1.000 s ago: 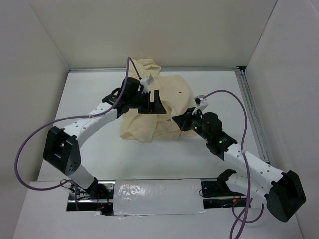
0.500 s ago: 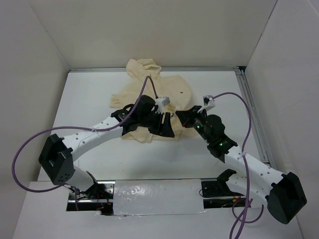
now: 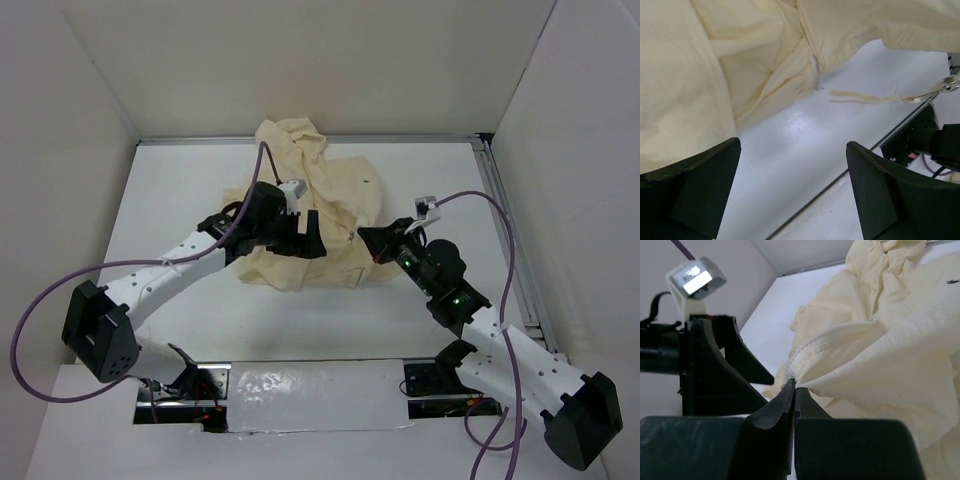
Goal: Zip up the jacket
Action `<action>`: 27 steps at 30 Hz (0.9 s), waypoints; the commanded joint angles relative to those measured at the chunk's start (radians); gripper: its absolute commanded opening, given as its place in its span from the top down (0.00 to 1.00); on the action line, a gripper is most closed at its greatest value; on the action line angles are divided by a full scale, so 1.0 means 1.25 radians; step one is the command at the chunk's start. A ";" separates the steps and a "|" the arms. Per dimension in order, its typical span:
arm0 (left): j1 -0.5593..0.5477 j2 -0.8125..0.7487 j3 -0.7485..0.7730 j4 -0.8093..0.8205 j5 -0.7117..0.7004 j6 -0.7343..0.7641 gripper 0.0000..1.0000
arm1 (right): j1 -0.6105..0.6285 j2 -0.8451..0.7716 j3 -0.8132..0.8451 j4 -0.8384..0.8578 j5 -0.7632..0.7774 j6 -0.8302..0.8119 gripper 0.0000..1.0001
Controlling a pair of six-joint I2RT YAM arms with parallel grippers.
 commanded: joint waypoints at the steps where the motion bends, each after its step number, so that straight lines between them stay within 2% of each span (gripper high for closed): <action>1: 0.032 0.008 0.041 0.055 0.041 0.098 0.01 | 0.002 -0.016 0.018 -0.048 0.004 -0.017 1.00; 6: 0.055 0.070 0.045 -0.095 -0.020 0.113 0.01 | -0.004 -0.025 0.029 -0.110 0.024 -0.024 1.00; 11: 0.040 0.062 -0.049 -0.087 -0.037 0.078 0.01 | -0.008 -0.009 0.034 -0.144 0.035 -0.033 1.00; 14: 0.038 0.107 -0.073 -0.078 -0.075 0.042 0.01 | -0.011 0.003 0.028 -0.153 0.031 -0.029 1.00; 15: 0.034 0.122 -0.074 -0.078 -0.120 0.027 0.01 | -0.011 0.007 0.026 -0.155 0.032 -0.026 1.00; 18: 0.032 0.171 -0.075 -0.087 -0.145 -0.011 0.08 | -0.015 0.017 0.023 -0.164 0.034 -0.022 1.00; 27: 0.017 0.249 -0.087 -0.040 -0.216 -0.024 0.20 | -0.025 0.017 0.003 -0.175 0.036 -0.005 1.00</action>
